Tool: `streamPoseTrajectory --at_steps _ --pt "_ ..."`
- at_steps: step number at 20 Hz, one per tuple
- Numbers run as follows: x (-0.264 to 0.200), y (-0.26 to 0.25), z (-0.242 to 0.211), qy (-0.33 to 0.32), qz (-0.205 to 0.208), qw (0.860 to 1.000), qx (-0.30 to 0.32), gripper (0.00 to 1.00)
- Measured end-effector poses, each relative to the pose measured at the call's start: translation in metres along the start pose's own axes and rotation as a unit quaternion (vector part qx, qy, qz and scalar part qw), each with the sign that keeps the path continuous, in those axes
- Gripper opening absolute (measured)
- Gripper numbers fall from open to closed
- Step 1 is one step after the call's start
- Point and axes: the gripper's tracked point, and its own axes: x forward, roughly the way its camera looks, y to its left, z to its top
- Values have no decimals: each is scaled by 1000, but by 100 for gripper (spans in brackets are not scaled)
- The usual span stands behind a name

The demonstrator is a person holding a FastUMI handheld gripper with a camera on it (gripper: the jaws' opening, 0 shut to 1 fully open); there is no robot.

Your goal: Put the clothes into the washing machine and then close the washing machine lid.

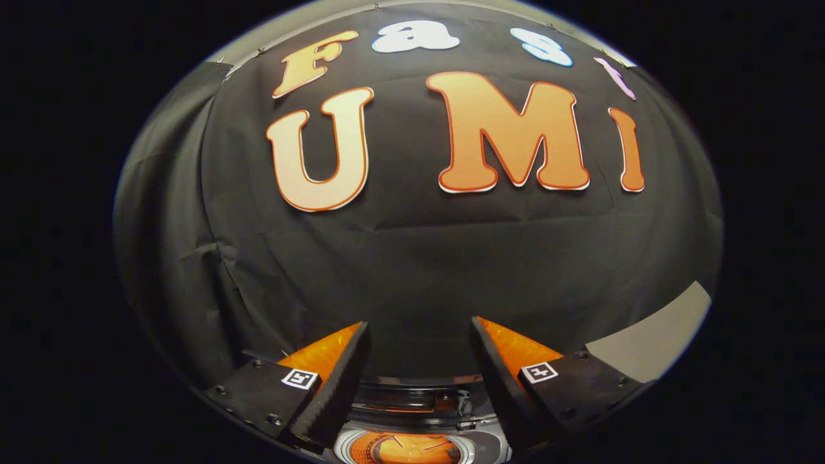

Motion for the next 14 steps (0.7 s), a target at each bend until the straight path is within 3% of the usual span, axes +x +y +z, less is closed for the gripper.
streamPoseTrajectory --at_steps 14 --pt "66 -19 -53 71 -24 997 -30 99"
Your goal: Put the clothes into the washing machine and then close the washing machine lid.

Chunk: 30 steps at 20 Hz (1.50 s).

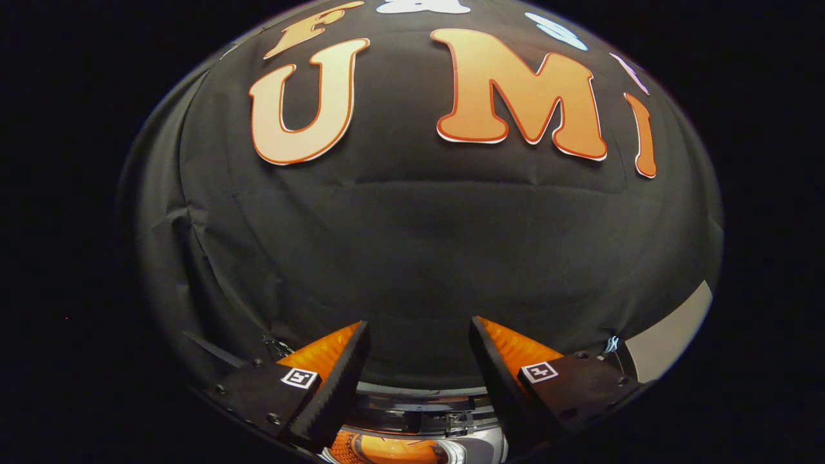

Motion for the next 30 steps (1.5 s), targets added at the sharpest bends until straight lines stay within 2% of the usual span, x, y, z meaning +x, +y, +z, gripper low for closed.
streamPoseTrajectory --at_steps 3,17,30 --pt "6 -2 4 -26 1 1000 4 98" --pt "-6 -3 5 -54 0 999 -2 99" --pt "-45 -2 -8 -87 -1 996 2 99"
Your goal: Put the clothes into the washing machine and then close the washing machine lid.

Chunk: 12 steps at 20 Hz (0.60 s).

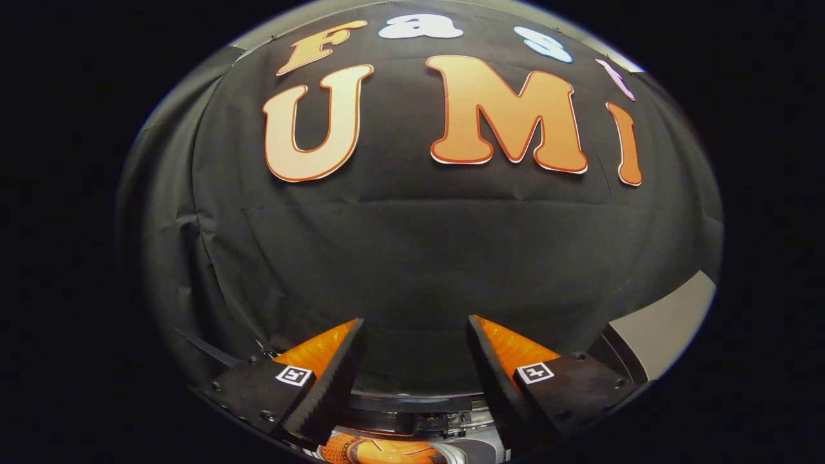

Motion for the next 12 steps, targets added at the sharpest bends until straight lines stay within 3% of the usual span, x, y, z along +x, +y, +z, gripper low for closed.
streamPoseTrajectory --at_steps 12 --pt "-49 3 -20 -10 6 1000 7 99"
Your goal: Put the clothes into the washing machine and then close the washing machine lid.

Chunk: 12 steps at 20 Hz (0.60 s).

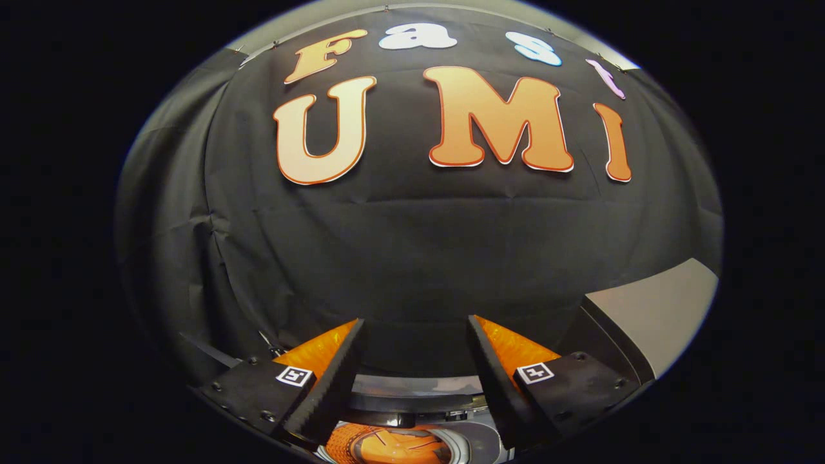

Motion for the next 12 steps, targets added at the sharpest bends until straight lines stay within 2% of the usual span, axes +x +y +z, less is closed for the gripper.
streamPoseTrajectory --at_steps 12 --pt "-48 2 -34 -1 1 1000 -3 99"
